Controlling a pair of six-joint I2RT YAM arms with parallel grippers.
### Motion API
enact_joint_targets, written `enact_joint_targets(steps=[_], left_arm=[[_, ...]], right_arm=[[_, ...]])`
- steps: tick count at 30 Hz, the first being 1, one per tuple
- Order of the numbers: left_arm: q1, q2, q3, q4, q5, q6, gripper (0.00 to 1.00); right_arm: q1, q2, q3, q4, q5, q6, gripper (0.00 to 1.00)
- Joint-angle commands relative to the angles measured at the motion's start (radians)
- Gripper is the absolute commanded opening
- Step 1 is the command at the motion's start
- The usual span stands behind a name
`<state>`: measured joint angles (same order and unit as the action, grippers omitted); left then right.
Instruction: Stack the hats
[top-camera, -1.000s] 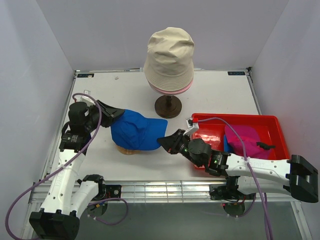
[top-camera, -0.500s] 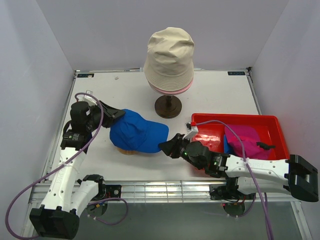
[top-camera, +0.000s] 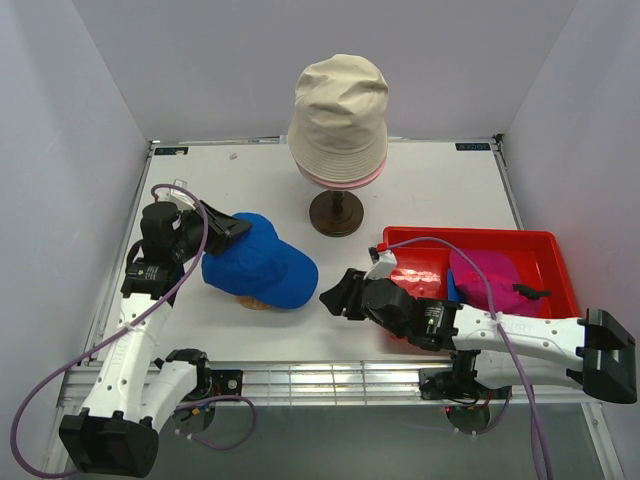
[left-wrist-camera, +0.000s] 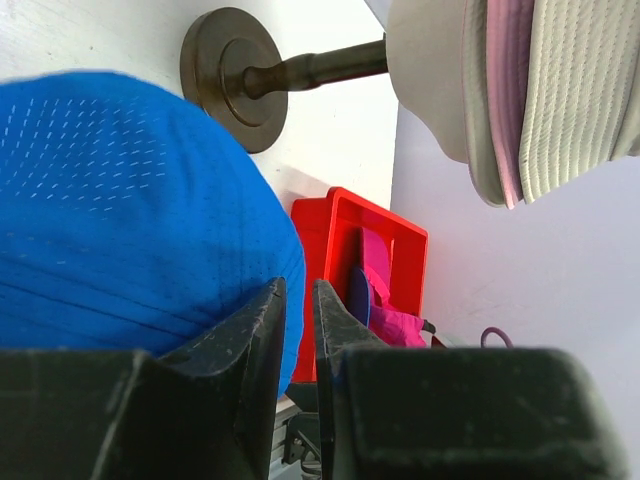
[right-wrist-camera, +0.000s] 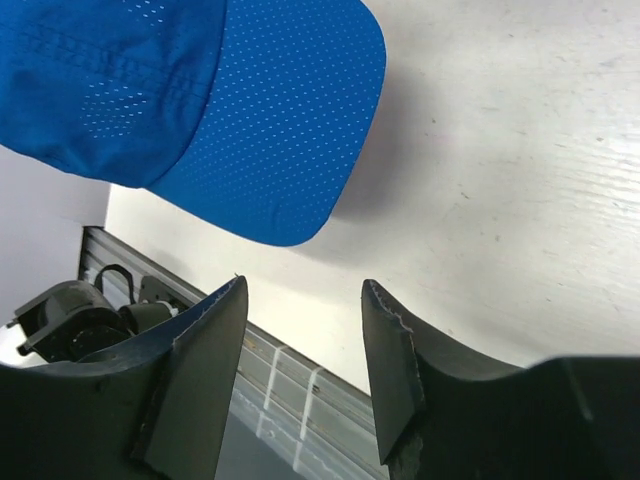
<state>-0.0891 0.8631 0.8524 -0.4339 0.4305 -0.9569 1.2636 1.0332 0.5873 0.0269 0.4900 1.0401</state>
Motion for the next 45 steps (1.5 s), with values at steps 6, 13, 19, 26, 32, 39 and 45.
enact_joint_targets(steps=[6, 13, 19, 26, 32, 39, 45], left_arm=[[-0.004, -0.004, 0.056, -0.014, 0.001, 0.023, 0.28], [-0.004, 0.007, 0.108, -0.014, 0.011, 0.024, 0.28], [-0.004, 0.019, 0.119, 0.003, 0.02, 0.01, 0.28], [-0.004, 0.043, 0.2, 0.007, 0.033, 0.007, 0.3], [-0.004, 0.086, 0.307, 0.012, 0.059, 0.012, 0.32], [-0.004, 0.093, 0.332, 0.06, 0.106, -0.017, 0.34], [-0.004, 0.08, 0.343, 0.072, 0.132, -0.025, 0.35]], right_arm=[[0.003, -0.047, 0.187, -0.416, 0.099, -0.005, 0.59], [-0.056, -0.149, 0.238, -0.666, 0.157, -0.008, 0.62], [-0.294, -0.179, 0.263, -0.748, 0.009, -0.172, 0.62], [-0.637, -0.164, 0.357, -0.851, -0.12, -0.36, 0.63], [-0.785, -0.124, 0.381, -0.956, -0.126, -0.431, 0.63], [-0.842, -0.019, 0.362, -0.999, -0.099, -0.492, 0.58], [-0.843, 0.033, 0.336, -1.025, -0.035, -0.476, 0.56]])
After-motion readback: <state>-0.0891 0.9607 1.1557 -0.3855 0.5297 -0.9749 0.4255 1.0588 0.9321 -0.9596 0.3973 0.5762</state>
